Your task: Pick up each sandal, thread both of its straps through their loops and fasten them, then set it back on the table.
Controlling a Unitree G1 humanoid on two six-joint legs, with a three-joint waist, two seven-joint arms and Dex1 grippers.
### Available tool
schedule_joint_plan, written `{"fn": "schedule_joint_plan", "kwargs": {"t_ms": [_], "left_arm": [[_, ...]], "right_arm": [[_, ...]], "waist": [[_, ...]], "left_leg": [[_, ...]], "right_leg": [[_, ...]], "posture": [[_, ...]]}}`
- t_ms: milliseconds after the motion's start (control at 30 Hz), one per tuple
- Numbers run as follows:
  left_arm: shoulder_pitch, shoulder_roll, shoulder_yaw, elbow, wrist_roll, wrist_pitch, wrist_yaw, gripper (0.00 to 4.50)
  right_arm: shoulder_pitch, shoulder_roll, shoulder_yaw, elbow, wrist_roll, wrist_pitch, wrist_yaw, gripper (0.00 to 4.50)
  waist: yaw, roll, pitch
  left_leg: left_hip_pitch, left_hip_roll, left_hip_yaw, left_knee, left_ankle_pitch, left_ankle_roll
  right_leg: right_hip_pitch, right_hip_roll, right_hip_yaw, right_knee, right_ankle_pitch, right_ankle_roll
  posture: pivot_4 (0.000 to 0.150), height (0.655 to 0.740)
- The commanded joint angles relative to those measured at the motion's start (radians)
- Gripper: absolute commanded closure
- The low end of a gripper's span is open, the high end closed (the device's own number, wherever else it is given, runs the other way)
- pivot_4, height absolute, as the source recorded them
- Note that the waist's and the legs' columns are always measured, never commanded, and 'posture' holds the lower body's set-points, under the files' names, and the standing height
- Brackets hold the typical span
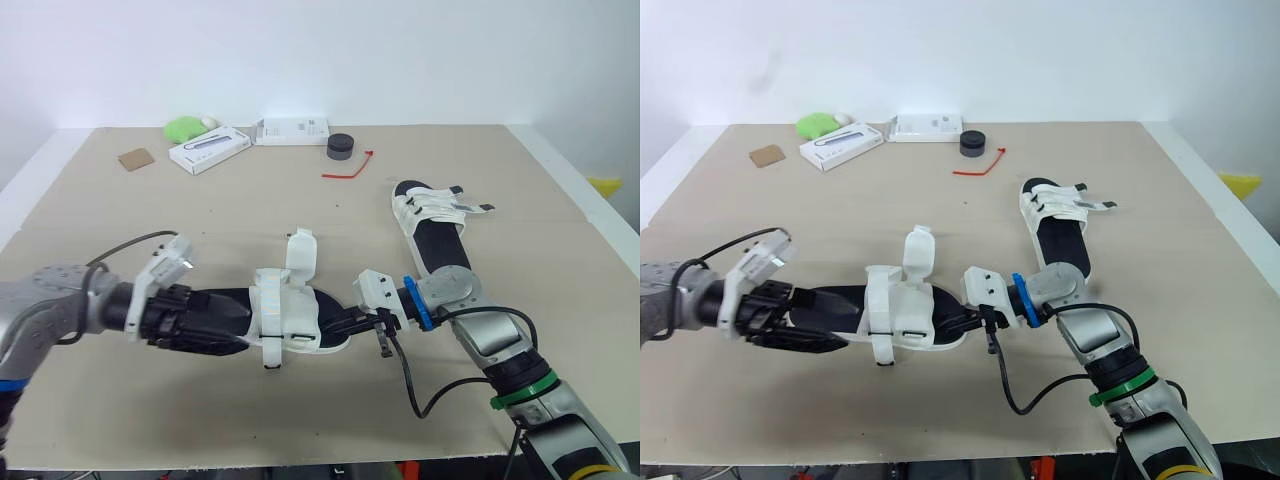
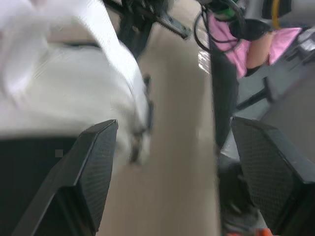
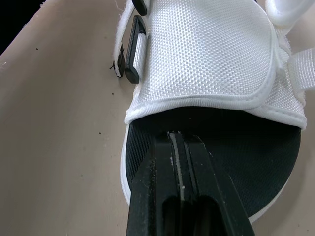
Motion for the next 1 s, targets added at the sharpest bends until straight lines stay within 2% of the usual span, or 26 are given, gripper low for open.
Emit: {"fn": "schedule_joint_plan", "kwargs": {"t_ms": [33, 133, 233, 367, 467, 700, 1000], "left_arm": [[0.073, 0.038, 0.040, -0.090, -0.032, -0.011, -0.054, 0.76], [0.160, 0.008, 0.040, -0.143, -0.021, -0.040, -0.021, 0.76], [0.241, -0.068, -0.028, -0.169, 0.099, -0.156, 0.049, 0.76], [0.248, -0.176, -0.101, -0.148, 0.231, -0.288, 0.131, 0.76], [0.244, -0.217, -0.118, -0.131, 0.270, -0.330, 0.161, 0.76], [0.257, -0.198, -0.106, -0.106, 0.306, -0.385, 0.140, 0.76], [0.275, -0.197, -0.088, -0.129, 0.288, -0.381, 0.146, 0.76]], "right_arm": [[-0.013, -0.004, 0.001, -0.011, 0.001, -0.006, 0.010, 4.50], [-0.012, -0.001, 0.003, -0.010, 0.000, -0.009, 0.010, 4.50], [-0.012, 0.003, 0.006, -0.009, -0.002, -0.012, 0.009, 4.50], [-0.014, 0.003, 0.005, -0.010, -0.002, -0.012, 0.010, 4.50], [-0.012, -0.001, 0.005, -0.016, -0.002, -0.009, 0.010, 4.50], [-0.005, -0.013, 0.001, -0.026, 0.000, -0.007, 0.012, 4.50], [0.000, -0.011, 0.003, -0.034, 0.002, -0.004, 0.013, 4.50]], "waist": [[-0.003, 0.000, 0.000], [-0.006, 0.000, 0.000], [-0.007, 0.002, 0.000], [-0.005, 0.000, 0.000], [-0.006, 0.000, 0.000], [-0.006, 0.000, 0.000], [-0.007, 0.000, 0.000]], "left_leg": [[0.000, 0.000, 0.000, 0.000, 0.000, 0.000], [0.000, 0.000, 0.000, 0.000, 0.000, 0.000], [0.000, 0.001, 0.000, 0.000, 0.000, 0.000], [0.000, 0.000, 0.000, 0.000, 0.000, -0.001], [0.000, 0.000, 0.000, 0.000, 0.000, -0.001], [0.001, 0.000, 0.001, 0.000, 0.000, -0.001], [0.001, 0.000, 0.001, 0.000, 0.000, -0.001]], "right_leg": [[0.000, 0.000, 0.000, 0.000, 0.000, 0.000], [0.000, -0.001, 0.000, 0.000, 0.000, 0.000], [0.000, -0.001, 0.001, 0.000, 0.000, 0.000], [0.000, -0.001, 0.000, 0.000, 0.000, 0.000], [0.001, -0.001, 0.000, 0.000, 0.000, -0.001], [0.001, -0.001, 0.000, 0.000, 0.002, 0.001], [0.000, -0.001, 0.000, 0.000, 0.001, 0.001]], "posture": [[0.150, 0.7400], [0.150, 0.7400], [0.150, 0.7400], [0.150, 0.7400], [0.150, 0.7400], [0.150, 0.7400], [0.150, 0.7400]]}}
